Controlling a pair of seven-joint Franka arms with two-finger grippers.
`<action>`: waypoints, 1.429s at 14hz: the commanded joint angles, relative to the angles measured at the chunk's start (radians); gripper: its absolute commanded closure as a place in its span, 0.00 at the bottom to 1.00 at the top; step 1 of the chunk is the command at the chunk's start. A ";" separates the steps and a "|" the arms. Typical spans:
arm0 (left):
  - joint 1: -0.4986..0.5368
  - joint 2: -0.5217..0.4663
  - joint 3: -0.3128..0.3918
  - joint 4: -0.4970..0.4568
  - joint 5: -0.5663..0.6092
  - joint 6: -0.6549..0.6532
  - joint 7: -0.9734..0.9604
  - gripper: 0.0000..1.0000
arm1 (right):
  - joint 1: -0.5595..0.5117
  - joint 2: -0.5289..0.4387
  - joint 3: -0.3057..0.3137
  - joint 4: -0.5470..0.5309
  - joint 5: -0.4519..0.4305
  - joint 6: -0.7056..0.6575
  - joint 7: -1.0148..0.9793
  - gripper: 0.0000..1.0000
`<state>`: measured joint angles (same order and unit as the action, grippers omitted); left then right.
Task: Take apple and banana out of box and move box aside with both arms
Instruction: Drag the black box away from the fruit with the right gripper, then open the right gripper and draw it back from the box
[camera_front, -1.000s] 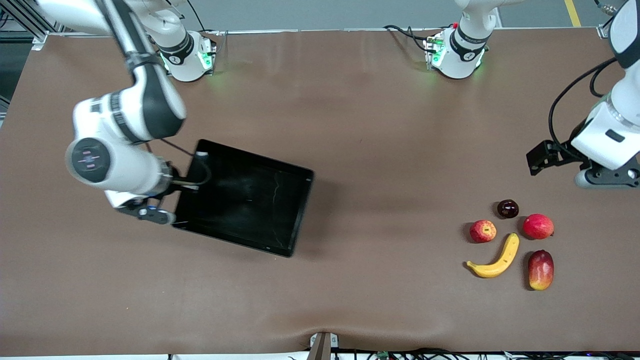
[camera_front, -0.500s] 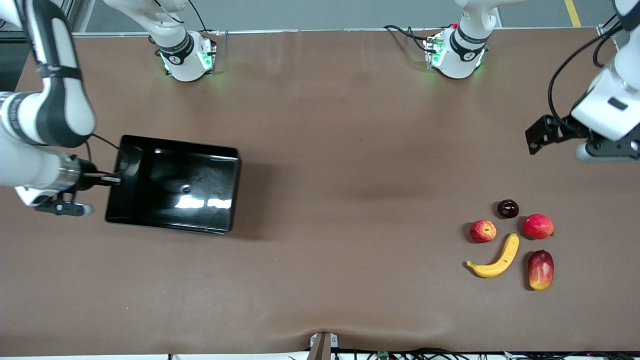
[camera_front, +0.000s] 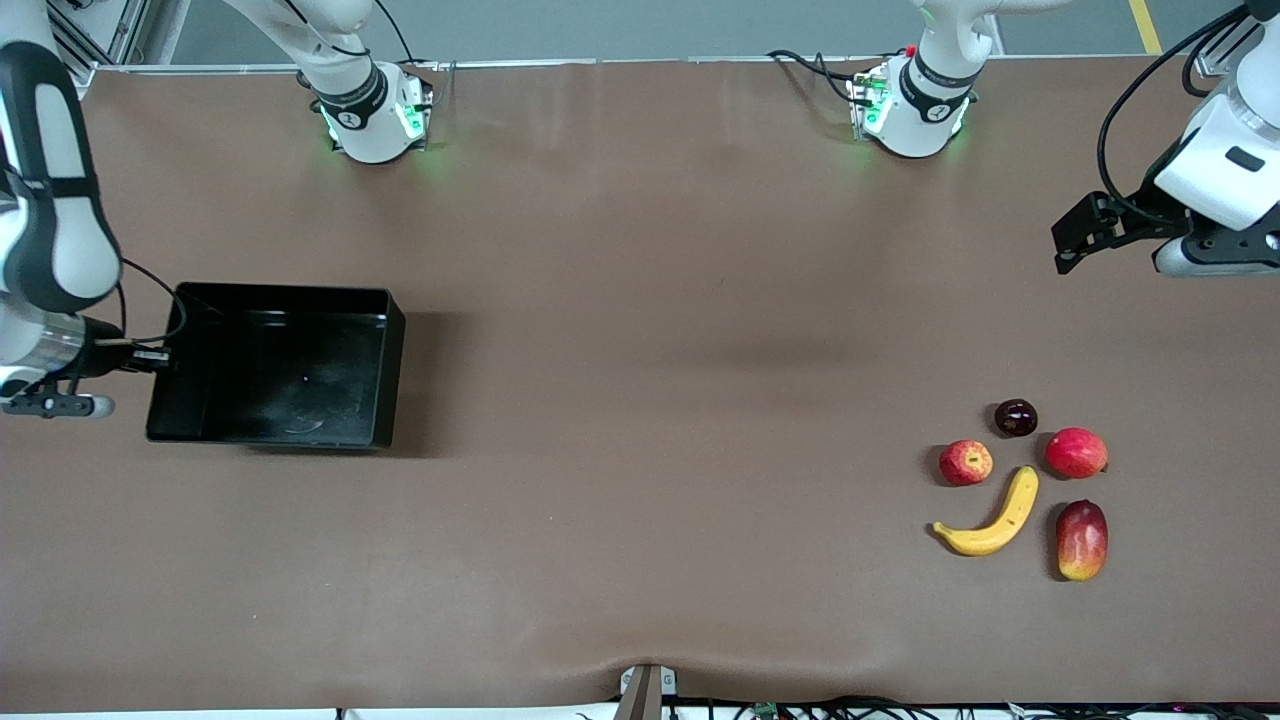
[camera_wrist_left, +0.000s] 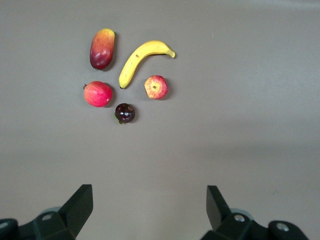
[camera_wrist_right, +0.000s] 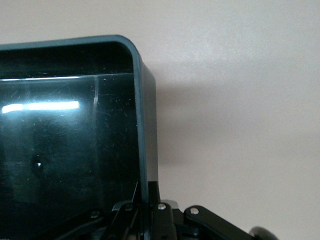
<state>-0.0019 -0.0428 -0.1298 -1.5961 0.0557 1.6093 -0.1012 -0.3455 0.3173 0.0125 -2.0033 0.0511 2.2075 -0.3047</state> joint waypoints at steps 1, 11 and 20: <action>0.005 -0.032 0.006 -0.027 -0.022 0.020 0.041 0.00 | -0.029 0.000 0.021 -0.068 0.000 0.072 -0.011 1.00; 0.003 -0.022 0.006 -0.025 -0.019 0.006 0.015 0.00 | -0.086 0.074 0.029 0.141 0.015 -0.049 -0.315 0.00; -0.003 -0.014 0.004 -0.027 -0.017 0.012 0.015 0.00 | -0.089 0.089 0.162 0.674 0.093 -0.421 -0.395 0.00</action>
<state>-0.0021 -0.0488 -0.1278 -1.6135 0.0539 1.6132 -0.0814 -0.4245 0.3799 0.1107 -1.5150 0.1112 1.9025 -0.6957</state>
